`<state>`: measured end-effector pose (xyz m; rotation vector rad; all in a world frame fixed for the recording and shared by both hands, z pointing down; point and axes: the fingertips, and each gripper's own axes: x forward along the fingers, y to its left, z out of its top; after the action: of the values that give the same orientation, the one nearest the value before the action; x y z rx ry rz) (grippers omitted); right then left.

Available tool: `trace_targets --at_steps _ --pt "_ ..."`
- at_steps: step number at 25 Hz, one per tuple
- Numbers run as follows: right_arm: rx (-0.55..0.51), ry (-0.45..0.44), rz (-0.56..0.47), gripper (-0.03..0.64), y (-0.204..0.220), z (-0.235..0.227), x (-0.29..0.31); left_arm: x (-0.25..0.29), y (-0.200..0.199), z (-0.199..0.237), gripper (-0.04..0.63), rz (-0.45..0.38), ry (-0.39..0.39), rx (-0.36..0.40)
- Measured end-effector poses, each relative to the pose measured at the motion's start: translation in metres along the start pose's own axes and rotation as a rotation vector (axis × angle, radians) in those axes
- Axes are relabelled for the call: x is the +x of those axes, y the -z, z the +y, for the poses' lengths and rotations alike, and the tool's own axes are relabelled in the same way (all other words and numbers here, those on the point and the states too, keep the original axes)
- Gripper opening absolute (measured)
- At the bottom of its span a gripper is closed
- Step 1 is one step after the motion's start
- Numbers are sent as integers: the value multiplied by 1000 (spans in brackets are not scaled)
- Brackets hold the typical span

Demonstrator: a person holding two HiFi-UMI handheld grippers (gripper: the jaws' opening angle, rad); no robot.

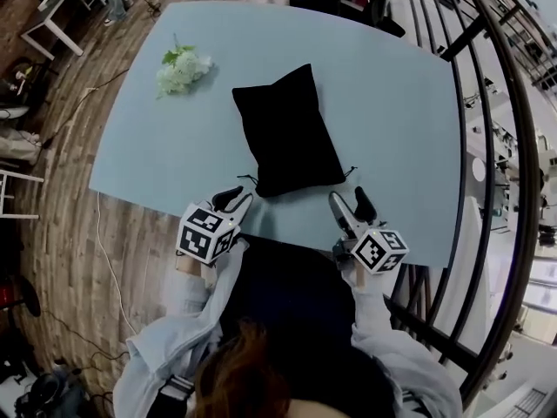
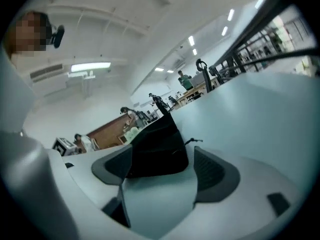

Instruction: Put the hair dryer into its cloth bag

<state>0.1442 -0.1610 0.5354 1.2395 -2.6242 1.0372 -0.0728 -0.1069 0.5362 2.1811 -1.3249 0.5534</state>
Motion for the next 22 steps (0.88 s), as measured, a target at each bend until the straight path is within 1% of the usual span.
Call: trace_targets --at_steps 1,2,3,4,5,6,7,8,10,11,12,13,14,15,16,17,18,19,20,22 --pt "-103 29 36 385 -2 -4 -1 4 7 1 170 34 -12 55" --pt "-220 49 90 386 -3 -8 0 9 13 2 239 70 -25 134" --pt "-346 58 156 391 -3 -10 4 16 18 3 239 104 -31 213" --pt "-473 58 228 400 -1 -10 10 23 23 2 239 133 -26 273" --pt "-592 54 292 400 1 -10 18 30 25 -2 239 154 -14 307" --pt "-702 55 338 394 2 -10 26 37 26 -6 239 166 -4 324" --pt "-805 59 366 370 2 -10 35 43 25 -10 234 170 -5 333" --pt "-904 64 386 354 2 -9 43 49 24 -13 205 169 -18 344" --pt "-1093 76 431 310 6 -9 55 57 22 -13 110 175 -71 379" --pt "-1174 87 459 265 11 -11 59 59 23 -13 87 182 -101 400" --pt "-1239 105 489 238 16 -14 60 59 25 -12 69 188 -124 414" --pt "-1288 129 513 190 20 -19 60 58 27 -12 58 190 -136 414" --pt "-1318 154 522 105 22 -22 58 56 27 -12 52 188 -137 400" --pt "-1324 168 518 54 22 -22 56 53 26 -13 49 182 -133 377" --pt "-1303 169 505 40 22 -19 53 49 22 -13 46 174 -133 352" --pt "-1253 157 486 35 21 -14 51 44 17 -11 43 164 -142 333" --pt "-1174 138 462 34 19 -7 49 38 11 -9 43 153 -158 319" --pt "-1065 115 437 32 16 0 46 30 4 -7 41 141 -173 305" --pt "-930 91 411 31 14 7 43 23 -1 -7 41 132 -186 292" --pt "-622 37 361 30 14 15 33 10 -2 -11 41 143 -203 282"
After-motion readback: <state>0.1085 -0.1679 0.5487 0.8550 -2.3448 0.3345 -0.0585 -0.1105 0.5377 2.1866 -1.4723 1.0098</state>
